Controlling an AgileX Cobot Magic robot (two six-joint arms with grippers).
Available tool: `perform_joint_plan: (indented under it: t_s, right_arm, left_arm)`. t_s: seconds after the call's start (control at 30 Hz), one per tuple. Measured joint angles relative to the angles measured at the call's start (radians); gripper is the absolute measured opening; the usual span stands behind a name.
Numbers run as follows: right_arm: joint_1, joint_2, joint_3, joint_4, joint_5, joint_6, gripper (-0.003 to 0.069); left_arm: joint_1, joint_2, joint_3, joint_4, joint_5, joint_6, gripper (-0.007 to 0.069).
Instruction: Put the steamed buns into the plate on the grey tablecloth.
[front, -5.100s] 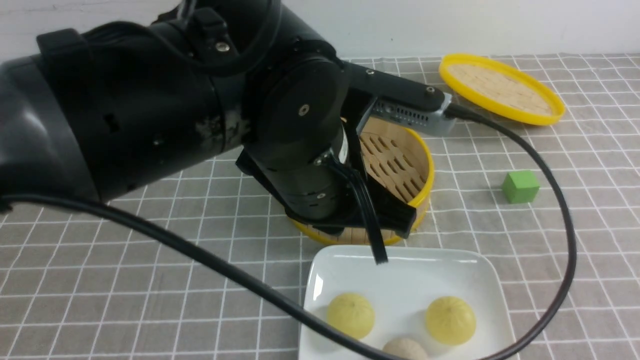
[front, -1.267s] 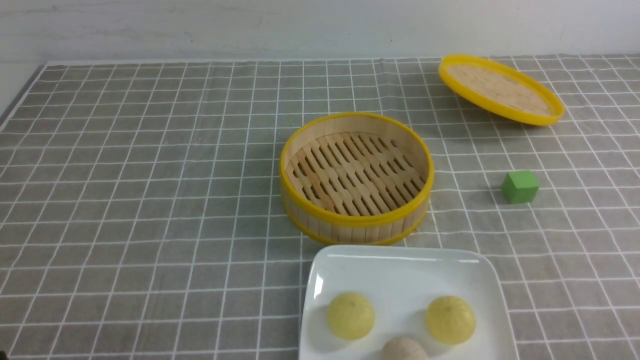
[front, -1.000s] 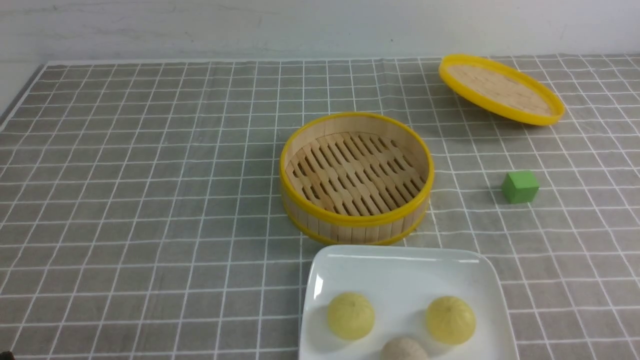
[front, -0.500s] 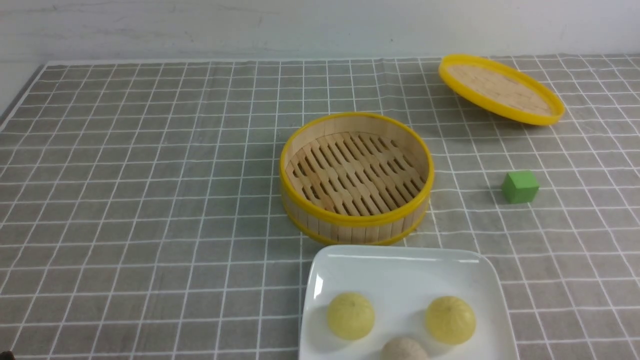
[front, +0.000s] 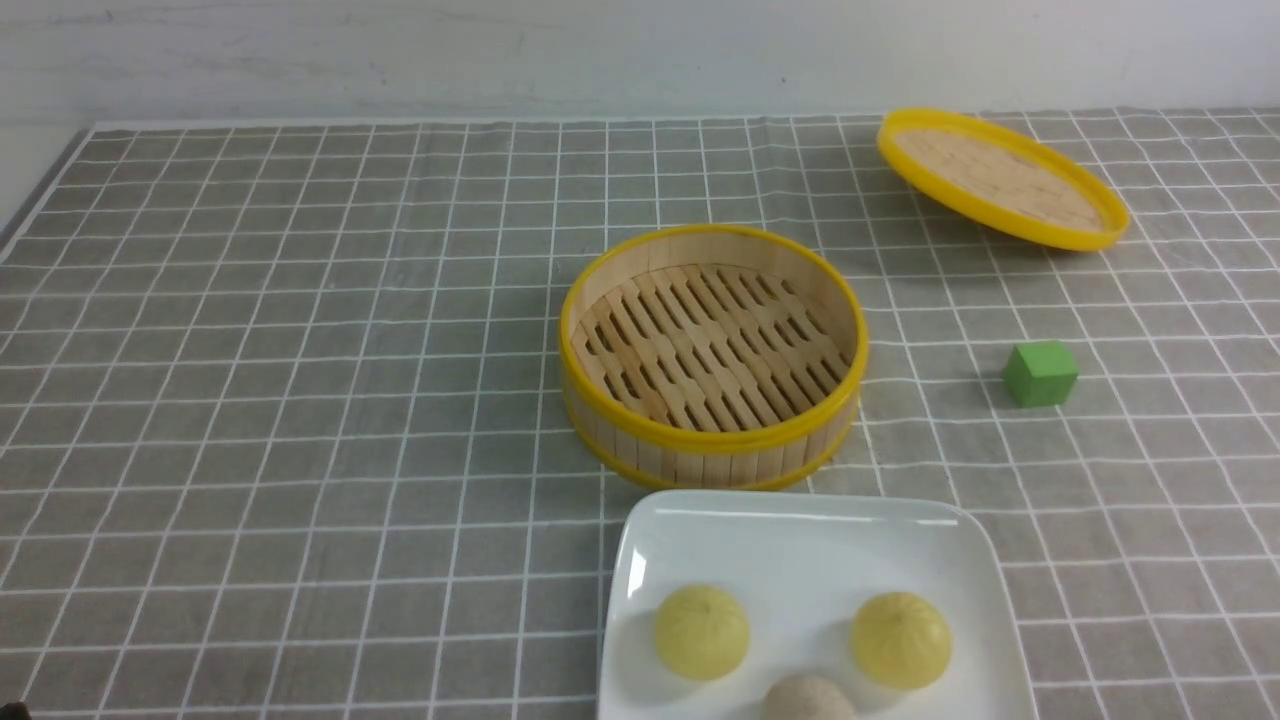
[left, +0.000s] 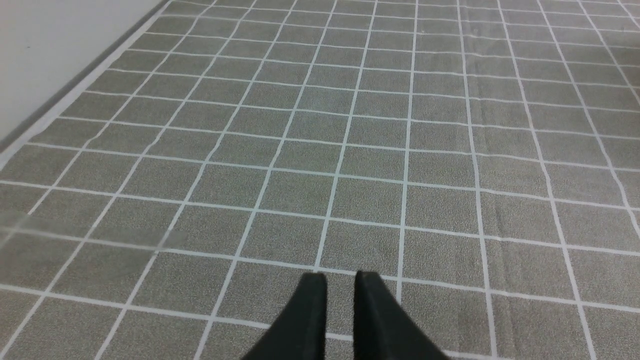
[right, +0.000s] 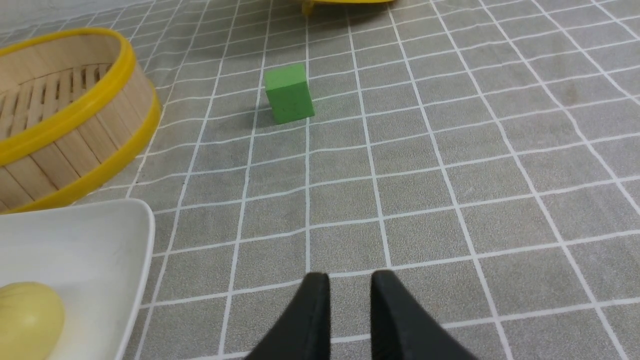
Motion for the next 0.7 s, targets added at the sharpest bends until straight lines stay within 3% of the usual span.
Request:
perform_joint_plan:
  t_s: [0.7]
  right_arm:
    - [0.000,0.000,0.000,0.000,0.000,0.000,0.0158]
  left_arm:
    - [0.000,0.000,0.000,0.000,0.000,0.000,0.0143]
